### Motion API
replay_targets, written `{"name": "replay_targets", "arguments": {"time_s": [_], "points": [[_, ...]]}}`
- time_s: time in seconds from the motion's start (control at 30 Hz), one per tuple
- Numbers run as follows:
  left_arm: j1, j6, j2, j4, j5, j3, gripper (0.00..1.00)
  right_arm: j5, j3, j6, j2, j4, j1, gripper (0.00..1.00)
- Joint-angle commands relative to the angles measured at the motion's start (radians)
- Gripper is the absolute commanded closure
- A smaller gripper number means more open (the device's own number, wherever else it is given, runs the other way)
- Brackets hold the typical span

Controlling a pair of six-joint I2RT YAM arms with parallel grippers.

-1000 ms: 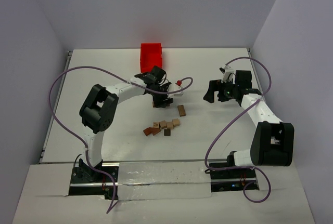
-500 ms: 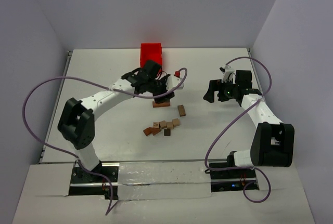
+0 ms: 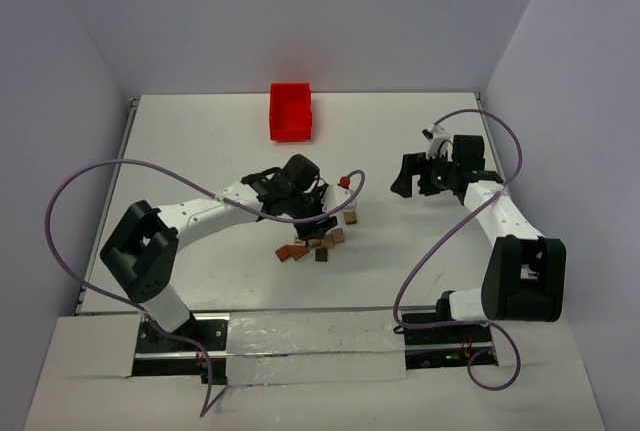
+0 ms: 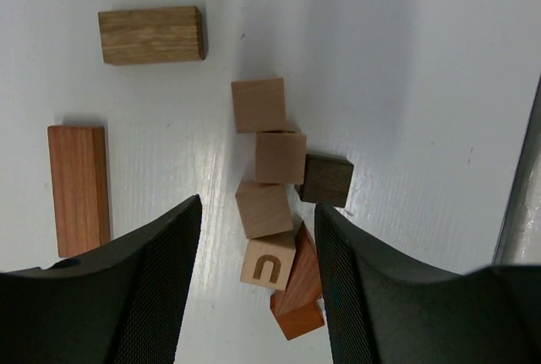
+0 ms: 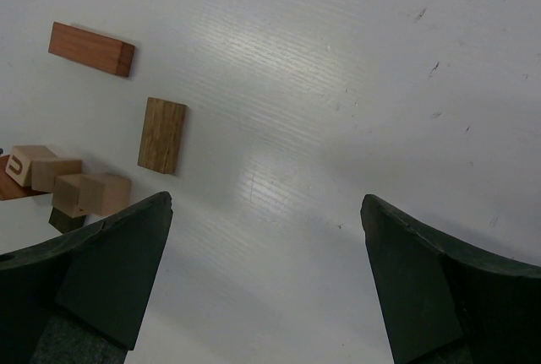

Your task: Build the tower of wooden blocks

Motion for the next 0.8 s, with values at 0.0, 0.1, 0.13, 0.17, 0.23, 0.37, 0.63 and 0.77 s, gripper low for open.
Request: {"name": "replay_targets", "arguments": {"time_s": [0.0,0.1,0.13,0.17,0.23,0.37,0.63,0.77], "points": [[-0.035,-0.009,0.023,0.070,-0.005,0.015,0.37,-0.005,0.050,0.000,-0.036,0.012,-0.003,0.00],[-0.048,-0.008,0.052,0.069,-0.005,0.031,0.37,-0.003,0.049,-0.002,-0.036,0.012,-0.002,0.00],[-0.055,-0.004,0.059,0.069,-0.007,0.035,0.37,-0.004,0.049,-0.002,-0.036,0.011,-0.002,0.00],[-0.062,0.000,0.067,0.068,-0.009,0.039,0.36,-0.004,0.049,-0.002,-0.036,0.010,-0.002,0.00],[-0.072,0.008,0.083,0.060,-0.019,0.050,0.35,-0.004,0.050,-0.003,-0.036,0.010,-0.002,0.00],[-0.082,0.021,0.107,0.055,-0.026,0.064,0.34,-0.004,0.050,-0.005,-0.039,0.009,-0.003,0.00],[-0.088,0.074,0.163,0.043,-0.033,0.094,0.31,-0.005,0.052,-0.008,-0.039,0.004,-0.002,0.00],[-0.090,0.101,0.178,0.057,-0.051,0.095,0.31,-0.003,0.050,-0.008,-0.040,0.006,-0.002,0.00]]}}
